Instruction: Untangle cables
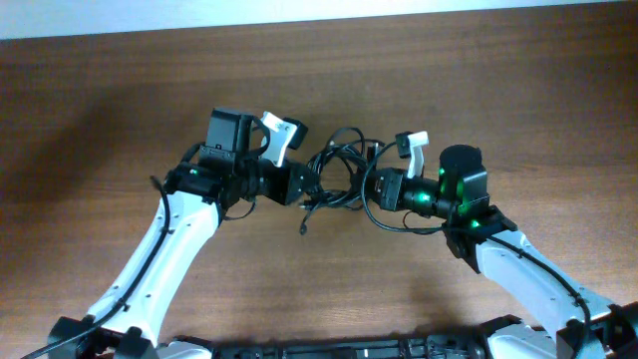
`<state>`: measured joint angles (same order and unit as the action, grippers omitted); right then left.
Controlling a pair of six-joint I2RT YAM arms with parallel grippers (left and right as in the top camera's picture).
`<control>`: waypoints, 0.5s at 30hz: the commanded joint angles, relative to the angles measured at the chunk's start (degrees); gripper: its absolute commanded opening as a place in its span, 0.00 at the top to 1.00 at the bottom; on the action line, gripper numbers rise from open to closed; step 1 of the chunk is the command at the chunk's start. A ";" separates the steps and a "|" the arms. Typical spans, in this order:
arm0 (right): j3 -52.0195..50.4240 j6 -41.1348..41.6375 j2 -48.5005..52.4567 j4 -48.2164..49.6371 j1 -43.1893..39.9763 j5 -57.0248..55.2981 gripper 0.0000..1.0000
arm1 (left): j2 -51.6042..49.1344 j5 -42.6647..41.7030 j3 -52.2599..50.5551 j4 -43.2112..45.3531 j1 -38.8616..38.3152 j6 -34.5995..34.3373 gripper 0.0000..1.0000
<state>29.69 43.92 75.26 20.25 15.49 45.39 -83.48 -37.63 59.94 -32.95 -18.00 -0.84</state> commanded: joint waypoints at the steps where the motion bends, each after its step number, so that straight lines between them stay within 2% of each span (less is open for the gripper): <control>1: 0.52 1.20 -0.66 1.22 0.26 2.19 0.95 | -0.02 -0.04 0.11 -0.13 -1.57 0.90 0.56; 3: 0.52 1.20 -0.66 1.22 0.26 2.16 0.95 | -0.02 -0.02 0.11 -0.13 -2.16 0.92 0.47; 4: 0.52 1.20 -0.66 1.22 0.26 2.19 0.95 | -0.02 -0.02 0.11 -0.13 -2.14 0.92 0.48; 5: 0.52 1.20 -0.66 1.22 0.26 2.23 0.95 | -0.02 -0.02 0.11 -0.13 -2.14 0.92 0.57; 7: 0.52 1.22 -0.66 1.18 0.26 2.49 0.95 | -0.02 -0.02 0.11 -0.13 -2.14 0.92 0.80; 8: 0.52 1.20 -0.66 1.18 0.26 2.69 0.94 | -0.02 -0.02 0.11 -0.04 -2.14 0.92 1.00; 9: 0.52 1.18 -0.66 1.18 0.26 2.64 0.93 | -0.02 -0.02 0.11 0.35 -2.14 0.92 1.00; 10: 0.52 1.14 -0.63 1.11 0.26 2.60 0.88 | -0.02 -0.04 0.11 0.59 -2.14 0.92 1.00; 11: 0.52 -0.72 -0.63 0.09 0.26 1.84 0.75 | -0.02 -0.02 0.11 0.72 -2.14 0.94 1.00; 12: 0.52 -3.02 -0.63 -1.68 0.24 0.92 0.66 | -0.02 0.00 0.11 0.94 -1.90 0.92 1.00; 13: 0.52 -5.20 -0.63 -5.75 0.24 -1.25 0.51 | 0.04 -0.02 0.13 1.42 -1.09 0.92 1.00; 15: 0.52 -6.23 -0.63 -11.98 0.20 -4.02 0.37 | 0.66 -0.04 0.13 2.56 3.34 0.90 1.00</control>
<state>30.15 41.08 75.16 12.03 15.49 44.97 -83.50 -37.23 59.90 -31.83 -19.33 -1.04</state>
